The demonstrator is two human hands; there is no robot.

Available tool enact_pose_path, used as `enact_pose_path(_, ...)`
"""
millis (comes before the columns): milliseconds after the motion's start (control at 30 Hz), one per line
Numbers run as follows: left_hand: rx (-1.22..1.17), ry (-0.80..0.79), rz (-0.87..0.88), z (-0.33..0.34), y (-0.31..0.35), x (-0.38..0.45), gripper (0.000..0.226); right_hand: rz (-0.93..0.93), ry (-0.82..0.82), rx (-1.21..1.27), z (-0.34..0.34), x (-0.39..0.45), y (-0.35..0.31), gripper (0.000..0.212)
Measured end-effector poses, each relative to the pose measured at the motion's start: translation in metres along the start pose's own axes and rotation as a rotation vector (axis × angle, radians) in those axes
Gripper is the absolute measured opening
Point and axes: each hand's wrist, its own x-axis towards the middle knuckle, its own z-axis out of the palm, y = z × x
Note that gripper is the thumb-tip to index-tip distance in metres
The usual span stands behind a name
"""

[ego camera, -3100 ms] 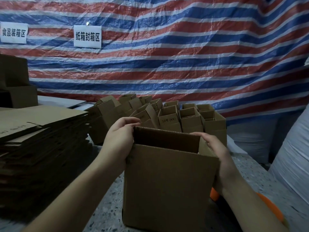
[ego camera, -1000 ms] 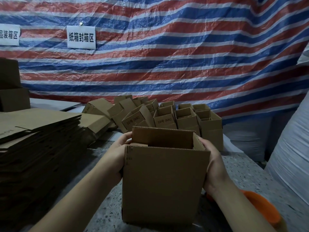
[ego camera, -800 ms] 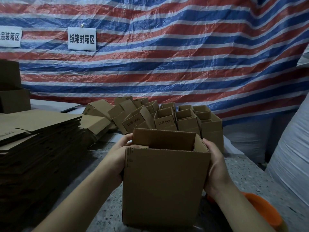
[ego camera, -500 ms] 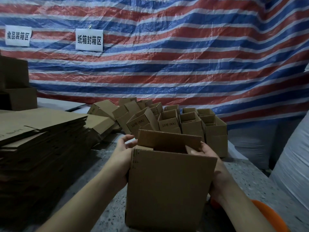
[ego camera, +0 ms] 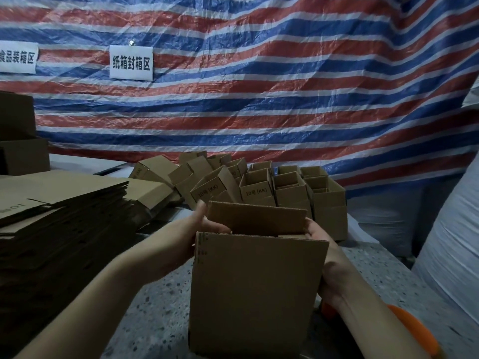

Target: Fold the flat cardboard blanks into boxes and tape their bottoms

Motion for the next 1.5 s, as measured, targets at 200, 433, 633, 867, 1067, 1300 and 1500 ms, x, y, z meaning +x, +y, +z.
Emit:
enact_pose_path(200,0.073,-0.237,0.127,-0.015,-0.005,-0.007,0.119,0.007,0.006,-0.011,-0.001,0.001,0.002,0.054)
enact_pose_path(433,0.106,-0.057,0.123,-0.008,-0.005,-0.004,0.061,-0.025,-0.005,0.033,-0.001,-0.004,0.002,0.057)
enact_pose_path(633,0.020,0.083,0.172,-0.005,-0.011,0.004,0.047,-0.021,0.022,0.060,0.001,-0.008,0.001,0.049)
enact_pose_path(867,0.067,0.121,0.209,-0.003,-0.007,0.002,0.093,-0.074,-0.079,-0.071,-0.002,-0.007,-0.006,0.060)
enact_pose_path(1067,0.152,0.076,0.206,-0.003,-0.005,0.002,0.090,-0.066,-0.067,-0.001,0.001,-0.011,-0.010,0.071)
enact_pose_path(1300,0.330,0.152,0.310,0.000,0.001,-0.002,0.017,-0.030,0.002,-0.026,0.003,-0.015,-0.013,0.020)
enact_pose_path(1500,0.587,0.161,0.279,0.004,0.010,-0.008,0.005,0.007,0.054,-0.226,0.013,-0.021,-0.025,0.016)
